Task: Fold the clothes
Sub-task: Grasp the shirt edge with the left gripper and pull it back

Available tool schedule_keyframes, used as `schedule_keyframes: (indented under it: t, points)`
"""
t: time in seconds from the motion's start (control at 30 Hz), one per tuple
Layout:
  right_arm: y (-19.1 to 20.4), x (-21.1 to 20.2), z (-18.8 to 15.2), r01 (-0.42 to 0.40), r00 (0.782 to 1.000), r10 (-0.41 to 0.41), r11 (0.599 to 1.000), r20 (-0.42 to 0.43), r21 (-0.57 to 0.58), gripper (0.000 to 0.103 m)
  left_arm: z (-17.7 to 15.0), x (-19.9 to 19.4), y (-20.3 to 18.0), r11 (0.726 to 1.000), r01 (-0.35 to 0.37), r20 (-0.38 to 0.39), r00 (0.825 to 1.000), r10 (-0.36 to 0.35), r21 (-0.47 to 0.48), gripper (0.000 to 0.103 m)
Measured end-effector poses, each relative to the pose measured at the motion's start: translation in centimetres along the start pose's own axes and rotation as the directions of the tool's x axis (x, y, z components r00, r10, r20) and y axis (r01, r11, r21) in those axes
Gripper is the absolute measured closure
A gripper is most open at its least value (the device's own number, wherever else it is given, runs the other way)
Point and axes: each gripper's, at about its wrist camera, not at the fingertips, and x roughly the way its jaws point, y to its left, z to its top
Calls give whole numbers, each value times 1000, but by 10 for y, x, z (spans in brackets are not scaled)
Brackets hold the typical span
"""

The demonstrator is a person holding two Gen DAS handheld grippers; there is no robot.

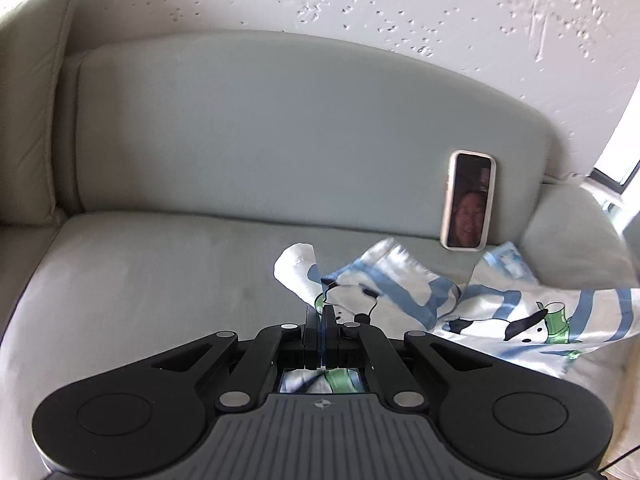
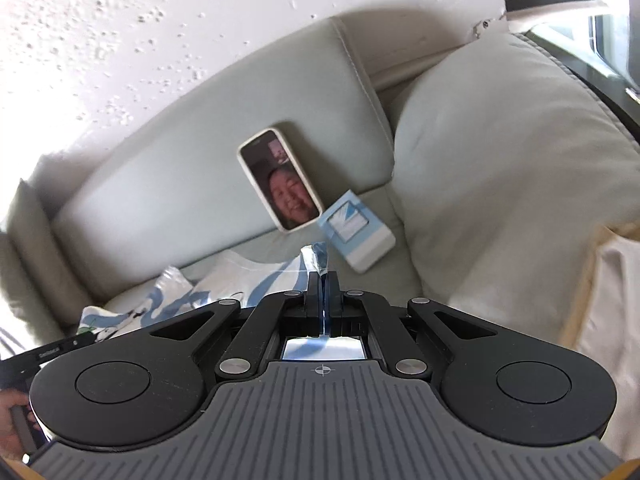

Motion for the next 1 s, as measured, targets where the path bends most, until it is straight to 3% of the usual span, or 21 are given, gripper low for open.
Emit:
schedule_keyframes:
  t: [0.23, 0.6, 0.8, 1.0]
  points:
    - [-10, -67, -54, -39, 999, 38, 999, -33, -13, 103, -66, -73, 5, 999, 30, -3, 1000, -30, 9, 103]
    - [-43, -100, -135, -81, 991, 88, 995, -98, 66, 103, -152, -84, 17, 997, 39, -29, 999, -41, -62, 103]
    - [-68, -110, -165, -67, 989, 79, 992, -121, 104, 103, -194, -88, 43, 987, 57, -55, 996, -65, -149, 103]
    - [-93, -107, -187, -31, 988, 55, 986, -144, 166, 102, -221, -83, 65, 977, 16, -95, 995, -37, -215, 101]
